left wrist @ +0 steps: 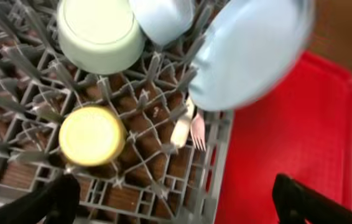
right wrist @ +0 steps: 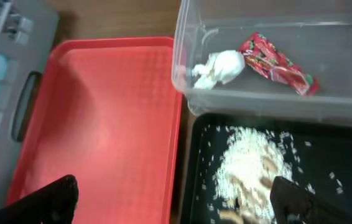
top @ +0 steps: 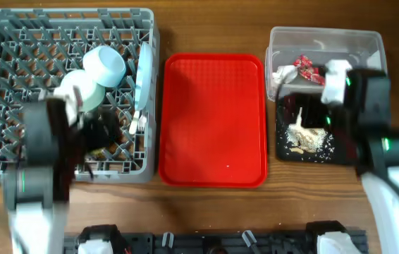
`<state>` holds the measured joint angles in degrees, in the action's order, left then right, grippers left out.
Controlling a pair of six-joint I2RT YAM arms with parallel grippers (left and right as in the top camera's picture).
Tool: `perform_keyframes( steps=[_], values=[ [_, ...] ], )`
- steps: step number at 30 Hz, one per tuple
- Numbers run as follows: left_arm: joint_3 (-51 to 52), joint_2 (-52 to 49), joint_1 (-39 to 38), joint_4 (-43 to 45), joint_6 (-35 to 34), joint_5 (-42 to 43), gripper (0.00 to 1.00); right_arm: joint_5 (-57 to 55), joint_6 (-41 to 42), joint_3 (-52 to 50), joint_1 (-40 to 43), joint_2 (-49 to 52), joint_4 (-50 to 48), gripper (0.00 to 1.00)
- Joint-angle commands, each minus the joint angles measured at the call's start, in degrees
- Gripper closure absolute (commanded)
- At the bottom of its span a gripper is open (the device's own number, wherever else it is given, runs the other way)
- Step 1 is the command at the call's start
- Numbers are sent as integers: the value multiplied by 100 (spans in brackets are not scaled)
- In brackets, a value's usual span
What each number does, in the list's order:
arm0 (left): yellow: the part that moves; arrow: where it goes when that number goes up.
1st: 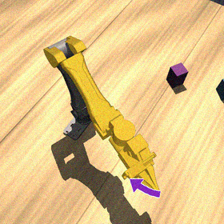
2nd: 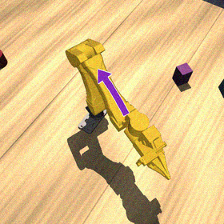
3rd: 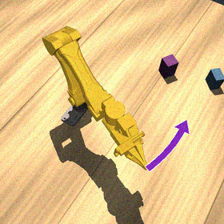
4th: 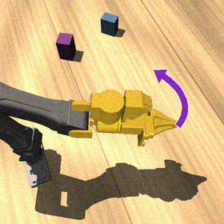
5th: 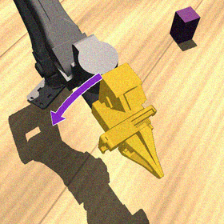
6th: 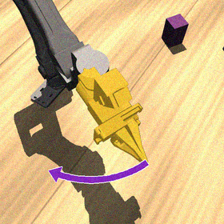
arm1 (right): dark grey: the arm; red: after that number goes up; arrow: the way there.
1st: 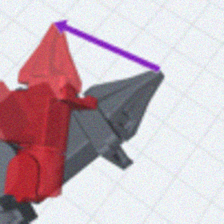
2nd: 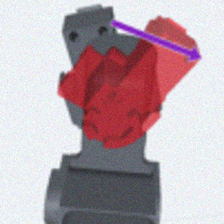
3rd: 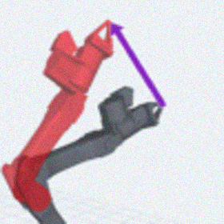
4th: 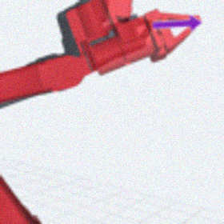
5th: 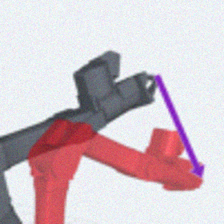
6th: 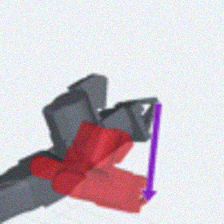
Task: Sort waste into correct bins and load items into the dishwasher rack
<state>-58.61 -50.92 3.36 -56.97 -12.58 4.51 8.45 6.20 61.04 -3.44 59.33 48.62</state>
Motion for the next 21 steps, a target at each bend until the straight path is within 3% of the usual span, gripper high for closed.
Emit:
perform_keyframes(
  steps=[1,6,16,19,21],
  values=[
    [697,1641,26,160,186,205,0,-345,258,-422,13,-1320,57,0],
    [702,2820,26,-44,186,208,0,-885,282,-444,13,-2197,199,0],
    [702,2841,26,-721,186,208,0,-1016,251,-452,15,-1945,133,0],
    [702,2841,26,-721,186,208,0,-975,57,-1106,13,-2704,-885,0],
    [702,2841,26,-721,186,208,0,-1001,-26,-2232,13,-3814,-2192,0]
  ],
)
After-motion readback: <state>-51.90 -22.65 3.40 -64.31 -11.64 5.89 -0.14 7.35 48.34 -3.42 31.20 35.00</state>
